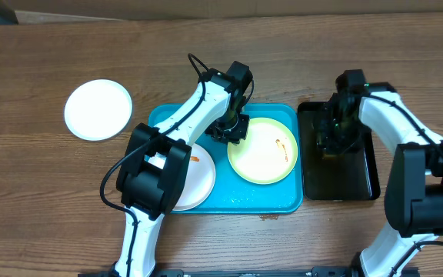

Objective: Clean dirty plates on tray and stack at the side
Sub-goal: 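Lower right gripper into the black tray and grasp the sponge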

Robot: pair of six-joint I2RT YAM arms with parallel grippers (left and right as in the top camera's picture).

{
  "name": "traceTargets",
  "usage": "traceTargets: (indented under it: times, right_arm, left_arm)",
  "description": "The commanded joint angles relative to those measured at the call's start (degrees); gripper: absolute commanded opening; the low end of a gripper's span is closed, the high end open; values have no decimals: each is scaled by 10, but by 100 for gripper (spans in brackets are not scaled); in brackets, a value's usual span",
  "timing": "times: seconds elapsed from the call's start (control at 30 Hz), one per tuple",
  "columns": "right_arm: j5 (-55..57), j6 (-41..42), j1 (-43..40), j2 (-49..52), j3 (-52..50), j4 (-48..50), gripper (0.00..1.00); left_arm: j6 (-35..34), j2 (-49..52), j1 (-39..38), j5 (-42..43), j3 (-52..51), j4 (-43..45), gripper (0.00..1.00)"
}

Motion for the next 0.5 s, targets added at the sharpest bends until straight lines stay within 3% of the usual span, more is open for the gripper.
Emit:
traceTargets:
  times: [0.0, 0.03, 0.1, 0.17, 0.23, 0.27, 0.3, 0.37, 0.47]
  right_arm:
    - [3, 0, 13, -15, -23, 18, 50]
    - [7, 0, 15, -15, -26, 18, 33]
    - [7, 0, 15, -15, -27, 16, 13]
    - [6, 1, 15, -15, -25, 11, 5]
    - [6, 1, 15, -15, -15, -4, 4]
    - [6, 1, 15, -15, -6, -13, 5]
    - [6, 1, 15, -15, 4, -23, 14]
    - [6, 1, 15, -15, 29, -43, 44]
    - [7, 1, 14, -15, 54, -54, 61]
  left_arm:
    - [-4, 5, -4, -3, -4, 0, 24]
    - [-4, 5, -4, -4, -4, -2, 24]
    - [-4, 5, -4, -4, -4, -4, 24]
    - [-3, 5, -4, -4, -4, -5, 24]
    - [-3, 5, -4, -4, -4, -6, 24]
    - [-3, 5, -4, -4, -4, -7, 24]
    - [-3, 5, -4, -4, -4, -7, 24]
    - [-3, 5, -4, -4, -4, -7, 24]
    - [-4, 5, -4, -4, -4, -7, 24]
